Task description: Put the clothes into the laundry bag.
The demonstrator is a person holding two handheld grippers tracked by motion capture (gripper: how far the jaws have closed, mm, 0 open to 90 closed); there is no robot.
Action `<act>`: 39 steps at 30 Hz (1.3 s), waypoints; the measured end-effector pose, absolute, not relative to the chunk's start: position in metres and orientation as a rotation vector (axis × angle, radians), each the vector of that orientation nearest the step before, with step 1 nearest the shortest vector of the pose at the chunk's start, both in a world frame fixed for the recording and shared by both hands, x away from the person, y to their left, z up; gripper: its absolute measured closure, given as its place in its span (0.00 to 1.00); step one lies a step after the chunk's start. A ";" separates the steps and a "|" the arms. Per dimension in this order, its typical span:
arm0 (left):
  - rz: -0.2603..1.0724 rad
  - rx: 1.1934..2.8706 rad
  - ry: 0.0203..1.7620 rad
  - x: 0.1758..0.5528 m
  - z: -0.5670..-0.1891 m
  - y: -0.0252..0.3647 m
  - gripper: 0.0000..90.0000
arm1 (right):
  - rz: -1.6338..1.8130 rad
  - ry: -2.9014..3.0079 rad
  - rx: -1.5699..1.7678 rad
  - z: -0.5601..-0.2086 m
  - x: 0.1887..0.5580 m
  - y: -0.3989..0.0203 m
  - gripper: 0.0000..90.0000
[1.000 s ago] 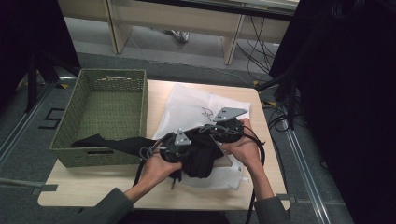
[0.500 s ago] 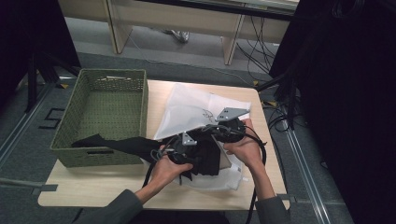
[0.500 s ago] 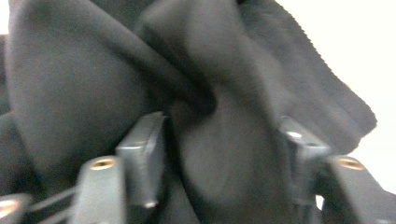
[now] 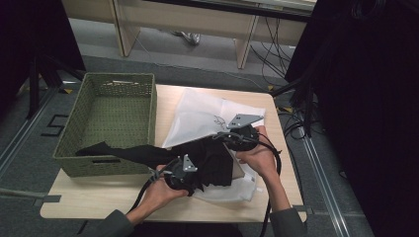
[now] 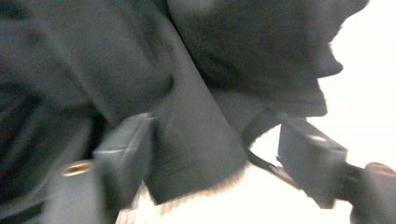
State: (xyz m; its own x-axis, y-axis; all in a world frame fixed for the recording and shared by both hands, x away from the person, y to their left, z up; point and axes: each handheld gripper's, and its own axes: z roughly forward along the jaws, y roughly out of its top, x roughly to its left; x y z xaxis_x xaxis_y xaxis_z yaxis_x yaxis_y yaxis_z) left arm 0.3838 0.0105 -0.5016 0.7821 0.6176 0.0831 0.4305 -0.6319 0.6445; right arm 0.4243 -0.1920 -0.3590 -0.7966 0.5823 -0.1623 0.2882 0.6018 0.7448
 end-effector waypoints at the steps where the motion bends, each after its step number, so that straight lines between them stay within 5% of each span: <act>1: 0.391 2.337 0.788 0.387 -0.501 0.007 0.62 | 1.027 2.440 0.689 -0.359 0.424 -0.192 0.97; 2: 0.418 2.347 0.761 0.390 -0.496 0.001 0.78 | 1.033 2.451 0.703 -0.359 0.424 -0.192 0.97; 4: 0.497 2.387 0.717 0.396 -0.491 -0.008 0.91 | 1.040 2.441 0.686 -0.359 0.425 -0.193 0.97; 13: 0.523 2.180 0.951 0.445 -0.486 -0.024 0.93 | 1.039 2.435 0.702 -0.357 0.425 -0.195 0.97; 16: 0.507 2.190 0.979 0.447 -0.492 -0.025 0.88 | 1.029 2.443 0.727 -0.359 0.425 -0.195 0.97; 20: 0.447 2.196 0.945 0.431 -0.474 -0.019 0.57 | 1.049 2.444 0.718 -0.360 0.427 -0.198 0.97; 23: 0.396 2.175 0.915 0.413 -0.454 -0.002 0.44 | 1.051 2.445 0.732 -0.359 0.426 -0.198 0.97; 29: 0.385 2.144 0.865 0.380 -0.416 0.051 0.39 | 1.048 2.443 0.764 -0.359 0.424 -0.198 0.97; 39: 0.557 2.118 0.979 0.371 -0.388 0.149 0.36 | 1.047 2.447 0.720 -0.359 0.426 -0.198 0.97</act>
State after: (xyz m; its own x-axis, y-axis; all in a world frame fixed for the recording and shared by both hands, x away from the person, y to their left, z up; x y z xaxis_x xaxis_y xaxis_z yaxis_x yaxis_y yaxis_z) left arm 0.3712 0.1491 -0.3882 0.6170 0.7829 0.0797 0.4688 -0.4470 0.7619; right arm 0.4258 -0.1980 -0.3592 -0.7956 0.5890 -0.1417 0.3043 0.5908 0.7472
